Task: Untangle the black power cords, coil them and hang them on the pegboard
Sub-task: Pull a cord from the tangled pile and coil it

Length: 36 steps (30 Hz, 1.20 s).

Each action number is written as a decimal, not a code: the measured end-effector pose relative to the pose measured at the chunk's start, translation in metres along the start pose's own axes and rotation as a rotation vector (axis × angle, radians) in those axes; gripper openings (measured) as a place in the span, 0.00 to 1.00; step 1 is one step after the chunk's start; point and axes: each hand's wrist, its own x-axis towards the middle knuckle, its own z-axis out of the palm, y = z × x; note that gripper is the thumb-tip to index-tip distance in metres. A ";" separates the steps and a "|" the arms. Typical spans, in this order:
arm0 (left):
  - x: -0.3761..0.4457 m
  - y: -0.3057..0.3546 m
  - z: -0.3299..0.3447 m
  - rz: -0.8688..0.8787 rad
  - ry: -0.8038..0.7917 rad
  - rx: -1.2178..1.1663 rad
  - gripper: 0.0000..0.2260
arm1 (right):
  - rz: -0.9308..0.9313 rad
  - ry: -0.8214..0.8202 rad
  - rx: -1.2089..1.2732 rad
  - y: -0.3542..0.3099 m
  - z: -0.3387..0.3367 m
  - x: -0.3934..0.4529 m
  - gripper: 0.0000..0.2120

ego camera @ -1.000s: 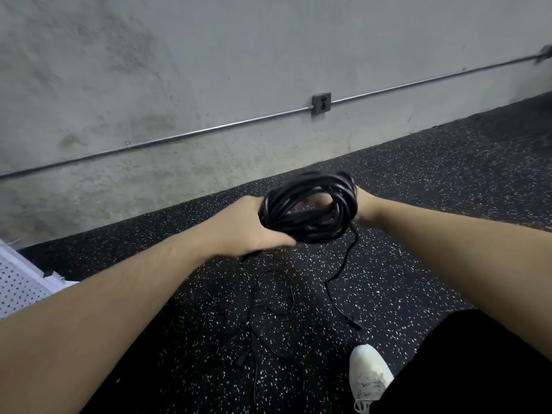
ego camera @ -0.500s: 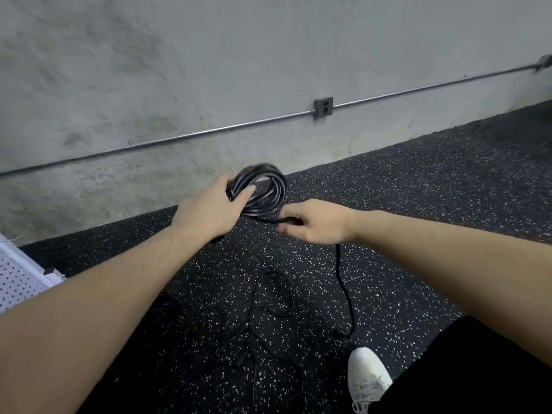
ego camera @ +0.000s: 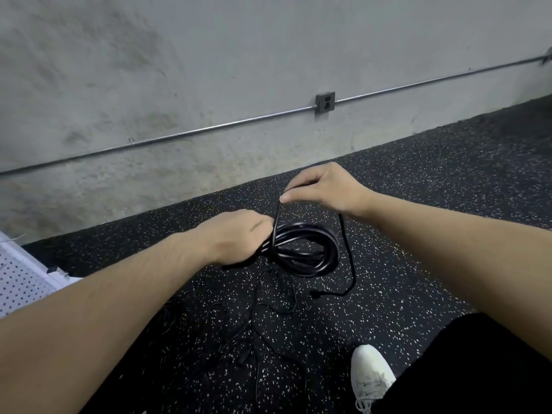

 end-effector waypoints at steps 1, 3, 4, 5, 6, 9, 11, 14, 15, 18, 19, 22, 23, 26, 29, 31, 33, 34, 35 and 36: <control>0.000 0.000 -0.002 0.051 0.033 -0.081 0.22 | 0.029 0.013 0.036 0.002 -0.001 0.002 0.07; -0.001 0.001 -0.003 0.106 0.070 -0.197 0.21 | 0.100 -0.017 0.106 0.010 -0.004 0.003 0.05; -0.001 0.001 -0.001 0.119 0.087 -0.253 0.20 | 0.141 -0.071 0.131 0.017 -0.004 0.001 0.06; -0.002 0.002 0.001 0.119 0.114 -0.306 0.20 | 0.162 -0.132 0.127 0.021 -0.004 -0.003 0.08; -0.002 0.003 0.003 0.117 0.144 -0.346 0.21 | 0.150 -0.184 0.070 0.030 -0.003 -0.007 0.07; 0.003 0.000 0.003 0.017 0.213 -0.459 0.14 | 0.222 -0.286 -0.059 0.039 0.004 -0.022 0.15; 0.008 -0.009 -0.001 -0.061 0.271 -0.491 0.16 | 0.335 -0.287 -0.152 0.043 0.005 -0.024 0.21; 0.009 -0.025 -0.003 -0.130 0.381 -0.288 0.22 | 0.271 -0.306 -0.294 0.042 0.008 -0.024 0.26; 0.008 -0.030 -0.003 -0.162 0.389 -0.186 0.22 | 0.200 -0.329 -0.364 0.039 0.011 -0.025 0.24; 0.010 -0.037 0.000 -0.320 0.358 0.076 0.23 | 0.028 -0.457 -0.570 0.029 0.019 -0.027 0.11; 0.011 -0.036 0.003 -0.372 0.344 0.128 0.24 | -0.028 -0.483 -0.660 0.026 0.022 -0.026 0.10; 0.009 -0.033 0.013 -0.406 0.286 0.276 0.23 | -0.247 -0.463 -0.929 0.018 0.028 -0.020 0.16; 0.009 -0.031 0.016 -0.393 0.264 0.325 0.22 | -0.315 -0.438 -0.962 0.014 0.029 -0.019 0.16; 0.010 -0.020 0.020 -0.313 0.227 0.429 0.20 | -0.382 -0.332 -0.926 0.006 0.024 -0.016 0.15; 0.010 -0.010 0.021 -0.226 0.187 0.420 0.19 | -0.245 -0.173 -0.686 0.004 0.020 -0.013 0.12; 0.008 -0.007 0.019 -0.147 0.178 0.398 0.18 | -0.146 -0.083 -0.529 0.006 0.016 -0.009 0.11; 0.004 -0.006 0.015 -0.025 0.180 0.385 0.19 | -0.084 -0.060 -0.400 0.006 0.013 -0.005 0.13; 0.002 -0.005 0.012 0.039 0.171 0.391 0.21 | -0.065 -0.068 -0.352 0.005 0.012 -0.003 0.14; 0.000 -0.004 0.009 0.090 0.165 0.404 0.24 | -0.046 -0.091 -0.316 0.004 0.012 -0.002 0.14; -0.003 -0.001 0.008 0.113 0.166 0.402 0.26 | -0.031 -0.119 -0.276 0.003 0.013 -0.001 0.13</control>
